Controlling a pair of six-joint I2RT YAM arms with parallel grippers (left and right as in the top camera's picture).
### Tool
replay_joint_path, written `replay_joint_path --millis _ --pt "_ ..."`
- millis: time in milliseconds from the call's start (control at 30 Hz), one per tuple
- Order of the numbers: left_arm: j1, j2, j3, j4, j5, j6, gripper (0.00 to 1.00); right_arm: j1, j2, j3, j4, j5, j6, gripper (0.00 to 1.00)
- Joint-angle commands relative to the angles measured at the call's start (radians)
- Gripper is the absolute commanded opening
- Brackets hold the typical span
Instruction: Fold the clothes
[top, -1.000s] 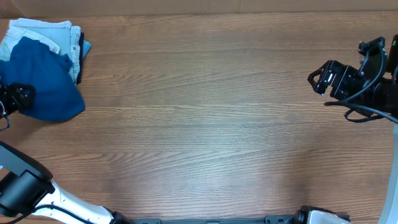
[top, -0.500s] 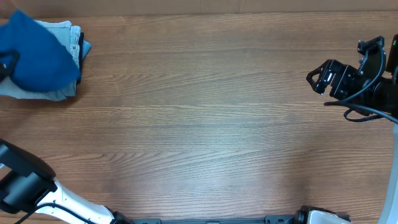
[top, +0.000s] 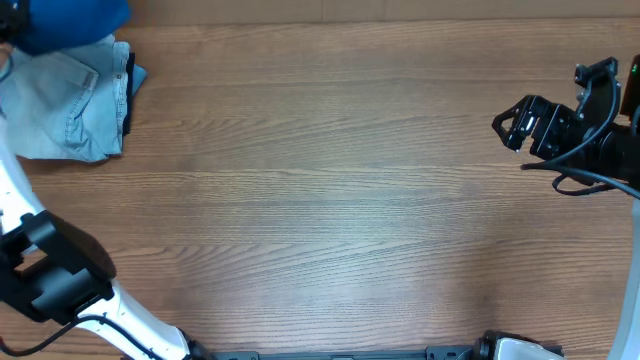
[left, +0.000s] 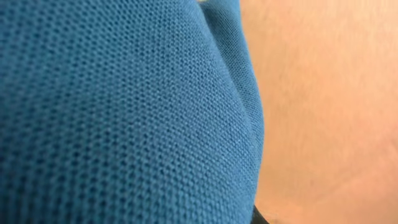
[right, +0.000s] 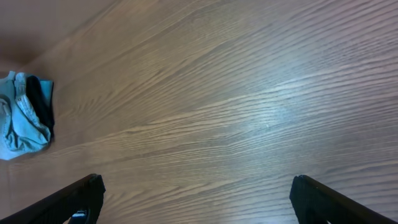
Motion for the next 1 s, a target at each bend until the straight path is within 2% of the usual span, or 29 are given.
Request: replay_joint_path --millis 0,100,233,400,467,567,667,733,867,967 --pt "-0.032 -0.027 0.034 0.077 -0.12 -0.05 0.04 -0.001 -0.004 0.024 -0.013 0.001 -0.033 1.0" --pt "-0.04 0.005 0.034 0.092 -0.127 -0.006 0.04 -0.001 -0.004 0.024 -0.025 0.01 -0.039 1.0" --pt "-0.038 0.044 0.034 0.029 -0.126 0.071 0.04 -0.001 -0.004 0.024 -0.041 0.013 -0.049 1.0" --pt "-0.025 0.064 0.033 -0.167 -0.179 0.241 0.04 -0.001 -0.004 0.024 -0.042 0.012 -0.049 1.0" --pt "-0.014 0.067 0.032 -0.251 -0.18 0.269 0.04 -0.001 -0.004 0.024 -0.036 0.012 -0.049 1.0" --pt "0.008 0.067 0.032 -0.38 -0.209 0.27 0.04 -0.001 -0.004 0.024 -0.035 0.012 -0.049 1.0" --pt "0.051 0.067 0.032 -0.533 -0.312 0.174 0.05 -0.001 -0.004 0.024 -0.035 0.013 -0.05 1.0" --pt "0.081 0.067 0.032 -0.583 -0.333 0.169 0.05 -0.001 -0.004 0.024 -0.034 0.012 -0.05 1.0" --pt "0.142 0.067 0.032 -0.607 -0.345 0.194 0.07 -0.001 -0.004 0.024 -0.021 0.012 -0.052 1.0" --pt "0.154 0.067 0.032 -0.6 -0.242 0.266 0.07 -0.001 -0.004 0.024 -0.004 0.012 -0.052 1.0"
